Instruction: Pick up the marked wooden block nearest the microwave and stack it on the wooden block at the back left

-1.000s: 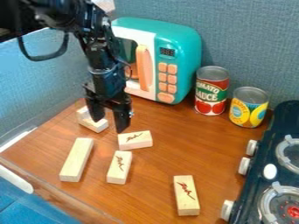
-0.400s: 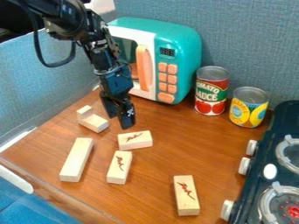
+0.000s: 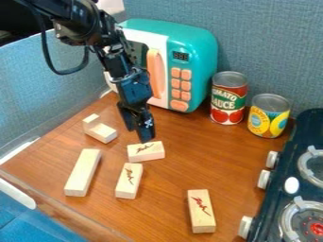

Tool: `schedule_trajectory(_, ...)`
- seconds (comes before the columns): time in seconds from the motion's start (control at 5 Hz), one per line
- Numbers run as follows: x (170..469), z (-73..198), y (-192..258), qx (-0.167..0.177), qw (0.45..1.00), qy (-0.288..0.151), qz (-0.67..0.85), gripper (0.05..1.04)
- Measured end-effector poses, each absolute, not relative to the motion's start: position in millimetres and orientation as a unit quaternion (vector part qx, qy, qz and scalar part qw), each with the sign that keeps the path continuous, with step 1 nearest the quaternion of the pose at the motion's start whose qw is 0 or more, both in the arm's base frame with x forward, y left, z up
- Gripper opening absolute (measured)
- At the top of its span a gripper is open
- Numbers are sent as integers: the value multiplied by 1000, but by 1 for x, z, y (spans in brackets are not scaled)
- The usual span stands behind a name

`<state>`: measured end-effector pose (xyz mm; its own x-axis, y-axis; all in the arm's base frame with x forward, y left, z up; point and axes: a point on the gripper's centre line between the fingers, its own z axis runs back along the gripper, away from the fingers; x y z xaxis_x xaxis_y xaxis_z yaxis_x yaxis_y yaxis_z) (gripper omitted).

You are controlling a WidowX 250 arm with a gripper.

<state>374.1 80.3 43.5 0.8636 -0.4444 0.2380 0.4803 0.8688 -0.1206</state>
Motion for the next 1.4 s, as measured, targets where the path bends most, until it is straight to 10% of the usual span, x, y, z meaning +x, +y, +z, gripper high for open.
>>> schedule_trajectory(1.2, 376, 10, 75, -17, 953, 9, -301, 958)
schedule_trajectory(1.4, 377, 9, 75, -19, 959, -5, -281, 670)
